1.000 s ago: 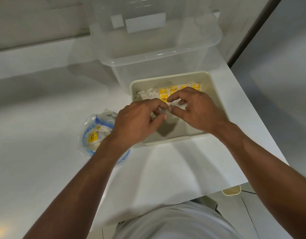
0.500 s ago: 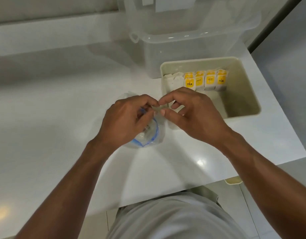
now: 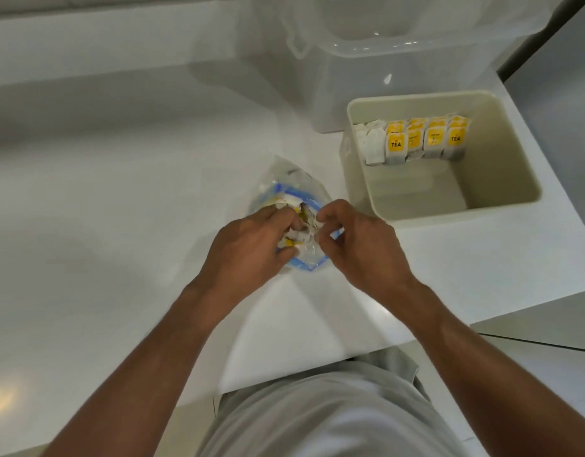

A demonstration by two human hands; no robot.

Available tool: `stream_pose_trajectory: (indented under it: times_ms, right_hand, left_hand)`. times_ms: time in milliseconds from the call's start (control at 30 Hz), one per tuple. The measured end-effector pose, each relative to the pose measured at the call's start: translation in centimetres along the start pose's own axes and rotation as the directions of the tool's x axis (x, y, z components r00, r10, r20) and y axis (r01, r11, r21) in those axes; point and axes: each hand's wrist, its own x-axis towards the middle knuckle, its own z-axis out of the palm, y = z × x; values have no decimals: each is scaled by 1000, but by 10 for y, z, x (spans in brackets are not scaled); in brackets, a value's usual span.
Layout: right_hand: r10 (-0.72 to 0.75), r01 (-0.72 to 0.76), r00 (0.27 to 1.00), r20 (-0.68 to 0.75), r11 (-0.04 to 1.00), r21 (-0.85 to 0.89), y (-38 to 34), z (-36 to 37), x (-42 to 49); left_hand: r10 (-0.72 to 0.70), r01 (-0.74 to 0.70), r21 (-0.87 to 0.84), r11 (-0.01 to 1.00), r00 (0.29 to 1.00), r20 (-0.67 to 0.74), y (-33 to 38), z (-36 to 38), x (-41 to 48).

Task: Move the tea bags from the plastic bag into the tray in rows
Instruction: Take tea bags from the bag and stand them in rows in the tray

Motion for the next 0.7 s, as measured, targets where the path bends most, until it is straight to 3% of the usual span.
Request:
stream_pose_trajectory:
  times_ms: [133,300,467,700]
  right_hand:
    - [70,-58,995,67,983,-173,6,18,-15]
    - [70,-10,983,167,941,-339,2,19,-13]
    - [73,-20,983,171,957,-291,1,13,-4]
    - [94,-93,995,26,996,-12,6,7,5]
  left_hand:
    - [-25,24,95,995,1000,8,-4,17,-11]
    - [-93,91,105,990,996,15,-3,29,-9]
    - [-94,93,21,995,993,67,0,21,-6]
    - [-101,100,-44,994,994,-37,-4,6,7]
